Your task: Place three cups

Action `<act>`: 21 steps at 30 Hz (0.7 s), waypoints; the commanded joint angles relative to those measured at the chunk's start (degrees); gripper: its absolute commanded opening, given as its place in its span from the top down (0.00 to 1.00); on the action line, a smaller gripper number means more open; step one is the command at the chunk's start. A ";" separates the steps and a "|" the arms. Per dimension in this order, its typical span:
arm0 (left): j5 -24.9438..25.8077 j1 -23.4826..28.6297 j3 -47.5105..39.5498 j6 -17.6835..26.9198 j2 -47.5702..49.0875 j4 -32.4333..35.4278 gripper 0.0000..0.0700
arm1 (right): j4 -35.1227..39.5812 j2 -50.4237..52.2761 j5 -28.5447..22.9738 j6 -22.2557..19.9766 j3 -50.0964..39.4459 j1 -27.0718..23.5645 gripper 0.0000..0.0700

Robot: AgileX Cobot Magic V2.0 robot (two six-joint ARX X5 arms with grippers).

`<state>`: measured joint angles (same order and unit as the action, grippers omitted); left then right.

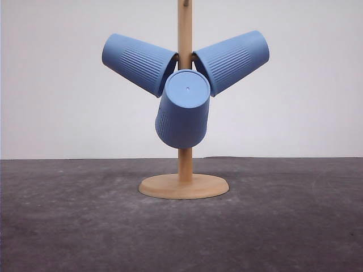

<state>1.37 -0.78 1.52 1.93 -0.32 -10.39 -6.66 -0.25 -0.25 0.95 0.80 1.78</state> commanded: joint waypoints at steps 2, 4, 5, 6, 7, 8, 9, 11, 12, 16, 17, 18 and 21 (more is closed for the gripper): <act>-0.09 0.02 -0.76 -0.02 0.07 -0.31 1.00 | 0.63 0.04 -0.22 0.52 -0.13 0.02 0.99; -0.09 0.02 -0.76 -0.02 0.07 -0.31 1.00 | 0.63 0.04 -0.20 0.52 -0.13 0.03 0.99; -0.09 0.02 -0.76 -0.02 0.07 -0.31 1.00 | 0.63 0.04 -0.21 0.52 -0.13 0.04 0.99; -0.09 0.02 -0.76 -0.02 0.07 -0.31 1.00 | 0.63 0.04 -0.20 0.52 -0.13 0.04 0.99; -0.09 0.02 -0.76 -0.02 0.07 -0.31 1.00 | 0.63 0.04 -0.22 0.52 -0.13 0.04 0.99; -0.09 0.02 -0.76 -0.02 0.07 -0.31 1.00 | 0.63 0.04 -0.22 0.52 -0.13 0.02 0.99; -0.09 0.02 -0.76 -0.02 0.07 -0.31 1.00 | 0.63 0.04 -0.22 0.52 -0.11 0.03 0.99; -0.09 0.02 -0.76 -0.02 0.07 -0.31 1.00 | 0.63 0.04 -0.20 0.52 -0.13 0.02 0.99; -0.09 0.02 -0.76 -0.02 0.07 -0.31 1.00 | 0.63 0.04 -0.20 0.52 -0.11 0.02 0.99; -0.09 0.02 -0.76 -0.02 0.07 -0.31 1.00 | 0.63 0.04 -0.21 0.52 -0.13 0.02 0.99; -0.09 0.02 -0.76 -0.02 0.07 -0.31 1.00 | 0.63 0.04 -0.20 0.52 -0.13 0.02 0.99; -0.09 0.02 -0.76 -0.02 0.07 -0.31 1.00 | 0.63 0.04 -0.22 0.52 -0.13 0.03 0.99; -0.09 0.02 -0.76 -0.02 0.07 -0.31 1.00 | 0.63 0.04 -0.22 0.52 -0.13 0.03 0.99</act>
<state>1.39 -0.78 1.52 1.93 -0.32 -10.39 -6.66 -0.25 -0.25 0.95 0.80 1.78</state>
